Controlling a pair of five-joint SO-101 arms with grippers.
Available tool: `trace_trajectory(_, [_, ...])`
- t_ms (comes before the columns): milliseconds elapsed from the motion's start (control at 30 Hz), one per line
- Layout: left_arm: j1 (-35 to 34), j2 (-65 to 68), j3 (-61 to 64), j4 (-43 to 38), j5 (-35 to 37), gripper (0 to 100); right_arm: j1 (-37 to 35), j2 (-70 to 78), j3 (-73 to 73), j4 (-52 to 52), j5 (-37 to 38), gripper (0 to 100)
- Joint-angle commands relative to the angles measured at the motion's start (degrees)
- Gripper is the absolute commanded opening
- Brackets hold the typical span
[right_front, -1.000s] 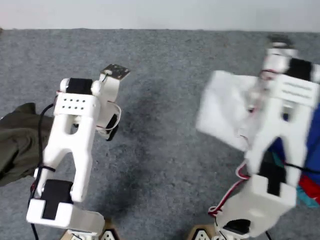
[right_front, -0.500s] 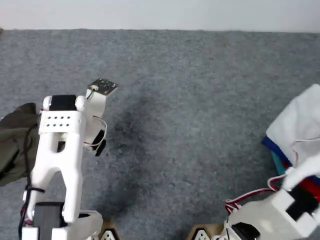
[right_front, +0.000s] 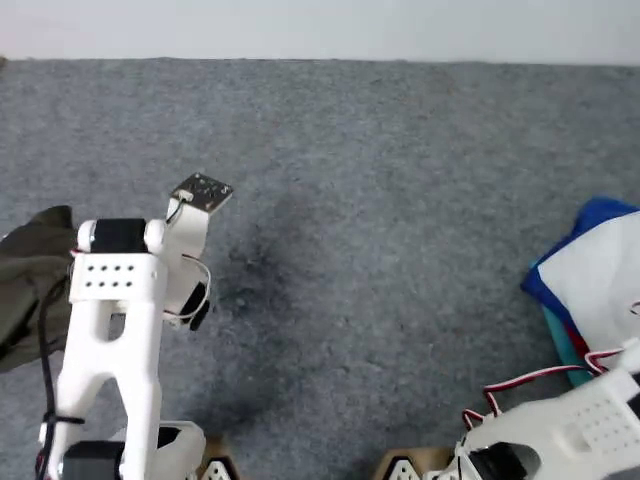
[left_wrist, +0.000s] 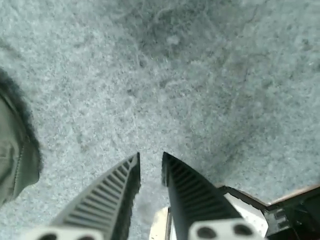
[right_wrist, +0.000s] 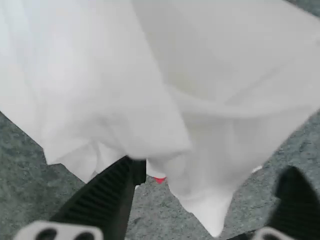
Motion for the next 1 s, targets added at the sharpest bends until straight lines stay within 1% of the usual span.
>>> trace_trajectory(0, [-0.1, -3.7, 1.9, 1.3, -1.1, 7, -1.5, -9.4, -3.2, 0.0, 0.7, 52.6])
trace_trajectory(100, [-0.4, -5.4, 2.8, 1.3, -1.1, 7, -5.8, -16.7, -3.2, -0.7, 0.7, 52.6])
trace_trajectory(200, [-0.4, -6.9, 2.7, 1.3, -1.1, 7, -11.6, -23.2, -2.9, 0.7, 0.4, 52.6])
trace_trajectory(267, [-0.4, -8.1, 2.8, 1.3, -1.1, 7, -16.3, -24.7, -2.2, 2.9, -0.2, 52.6])
trace_trajectory(333, [-0.4, -9.1, 2.8, 1.3, -1.1, 7, -19.7, -23.9, 0.2, 2.9, -2.8, 52.6])
trace_trajectory(433, [-0.4, -10.7, 2.5, 1.4, -1.1, 7, -20.3, -20.3, 3.8, -0.9, -5.6, 52.6])
trace_trajectory(500, [-0.4, -12.1, 2.4, 1.4, -1.1, 7, -18.1, -17.5, 3.9, -2.9, -5.3, 51.5])
trace_trajectory(600, [-0.4, -14.1, 2.8, 1.4, -1.1, 7, -16.0, -14.5, 3.9, -4.1, -5.3, 42.9])
trace_trajectory(700, [-0.4, -14.9, 2.8, 1.4, -1.1, 7, -14.5, -12.4, 3.8, -5.1, -3.7, 30.0])
trace_trajectory(833, [-0.4, -15.0, 2.9, 1.4, -1.1, 7, -11.6, -10.4, 3.9, -8.0, -3.6, 14.7])
trace_trajectory(900, [-0.4, -15.0, 2.9, 1.4, -1.1, 7, -10.8, -9.0, 3.9, -10.6, -3.3, 9.4])
trace_trajectory(967, [-0.4, -14.9, 2.9, 1.4, -1.1, 7, -10.0, -8.2, 3.8, -12.7, -3.3, 6.6])
